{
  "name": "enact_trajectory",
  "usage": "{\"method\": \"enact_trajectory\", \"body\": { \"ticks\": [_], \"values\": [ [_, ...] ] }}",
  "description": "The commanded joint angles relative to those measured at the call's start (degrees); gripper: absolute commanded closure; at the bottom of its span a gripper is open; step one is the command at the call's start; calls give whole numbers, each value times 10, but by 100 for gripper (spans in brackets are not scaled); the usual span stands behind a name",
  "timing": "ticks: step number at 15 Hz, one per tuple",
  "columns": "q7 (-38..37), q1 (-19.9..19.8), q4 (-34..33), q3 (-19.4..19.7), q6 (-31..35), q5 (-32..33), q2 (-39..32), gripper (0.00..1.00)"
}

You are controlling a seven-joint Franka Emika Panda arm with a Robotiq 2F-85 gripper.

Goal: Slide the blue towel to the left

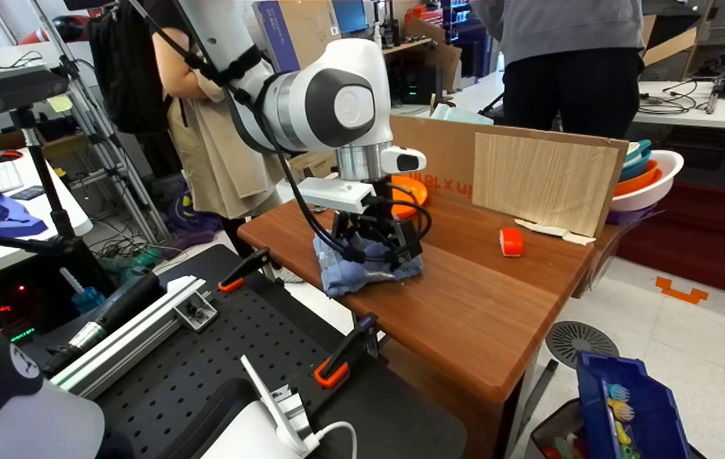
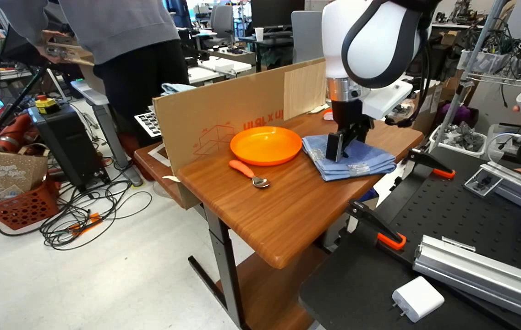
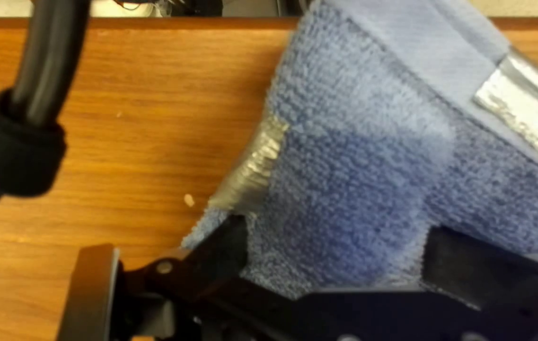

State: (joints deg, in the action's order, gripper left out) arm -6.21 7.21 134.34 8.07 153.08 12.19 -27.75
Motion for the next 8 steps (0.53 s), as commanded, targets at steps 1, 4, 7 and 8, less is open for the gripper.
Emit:
{"method": "enact_trajectory", "body": {
  "ticks": [1,4,7,8],
  "values": [
    [-18,12,9,-7,20,11,-5,0],
    [-18,18,13,-15,20,9,-5,0],
    [-22,25,17,-18,22,11,-2,0],
    [-22,27,19,-19,23,11,0,0]
  ]
}}
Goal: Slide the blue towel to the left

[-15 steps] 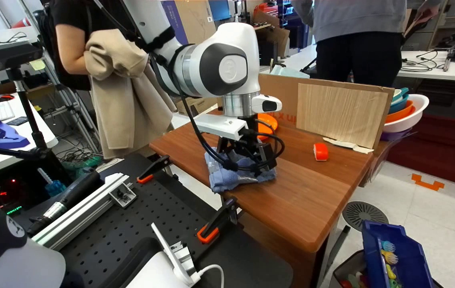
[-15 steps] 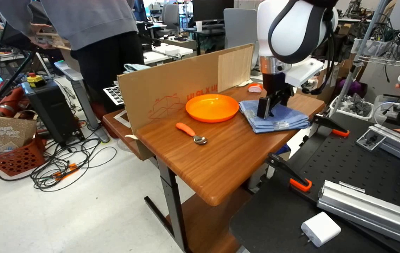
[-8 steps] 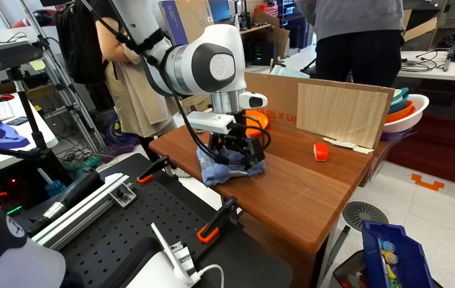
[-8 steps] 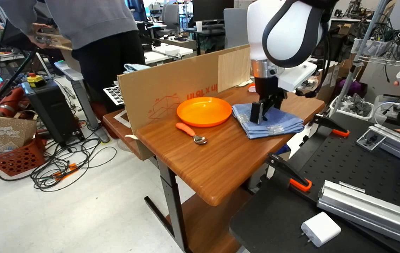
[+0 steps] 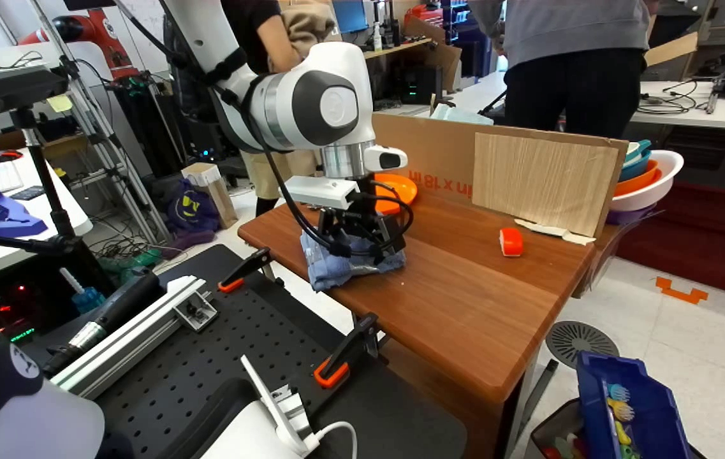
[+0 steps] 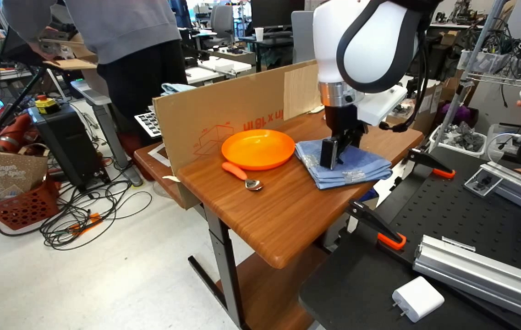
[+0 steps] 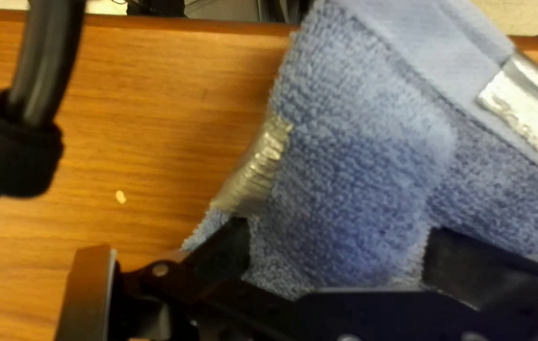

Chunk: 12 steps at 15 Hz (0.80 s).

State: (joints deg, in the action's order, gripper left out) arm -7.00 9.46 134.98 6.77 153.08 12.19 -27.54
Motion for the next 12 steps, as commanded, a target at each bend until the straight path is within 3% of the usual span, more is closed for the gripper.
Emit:
{"method": "enact_trajectory", "body": {
  "ticks": [1,12],
  "values": [
    [-15,7,15,-6,24,12,1,0],
    [-13,7,65,-18,45,6,64,0]
  ]
}}
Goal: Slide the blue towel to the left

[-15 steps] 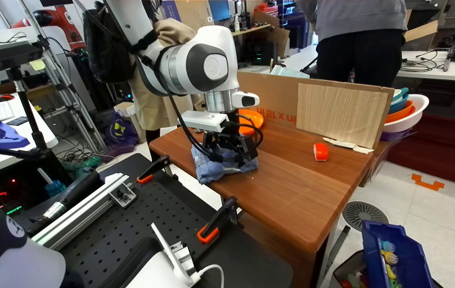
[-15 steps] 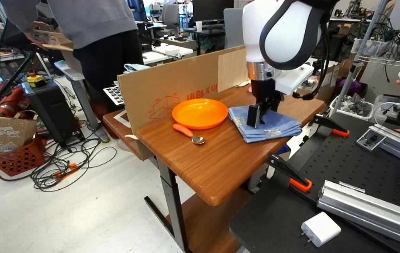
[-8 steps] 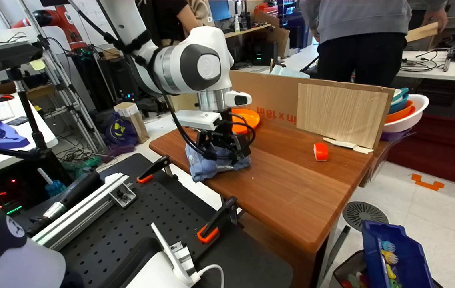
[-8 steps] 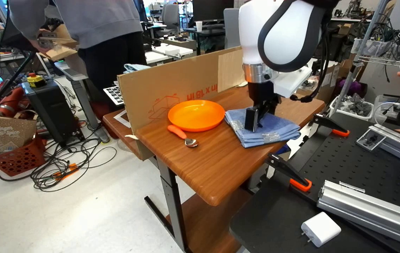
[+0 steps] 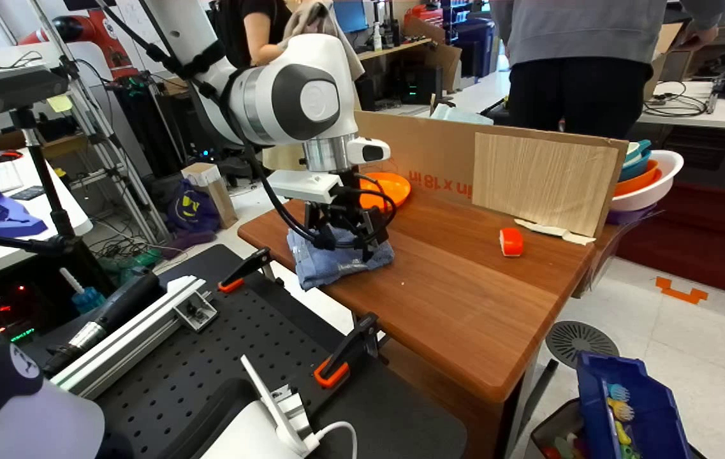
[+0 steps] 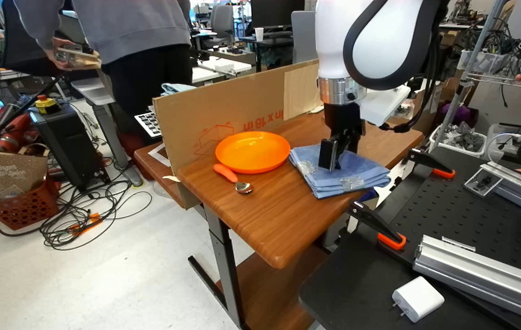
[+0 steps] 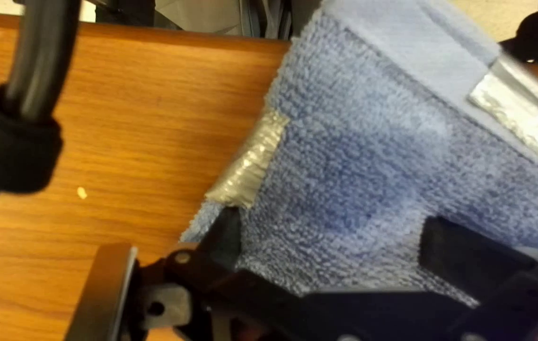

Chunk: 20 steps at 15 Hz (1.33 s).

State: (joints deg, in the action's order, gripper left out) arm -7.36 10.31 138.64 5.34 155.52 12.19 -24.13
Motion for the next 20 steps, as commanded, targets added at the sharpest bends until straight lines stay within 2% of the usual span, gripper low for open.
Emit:
{"method": "enact_trajectory", "body": {
  "ticks": [1,11,12,20],
  "values": [
    [-8,-4,34,-7,21,3,42,0],
    [9,-21,99,-43,22,-23,164,0],
    [-3,-17,77,-38,7,-2,139,0],
    [-2,-18,80,-40,6,-1,141,0]
  ]
}}
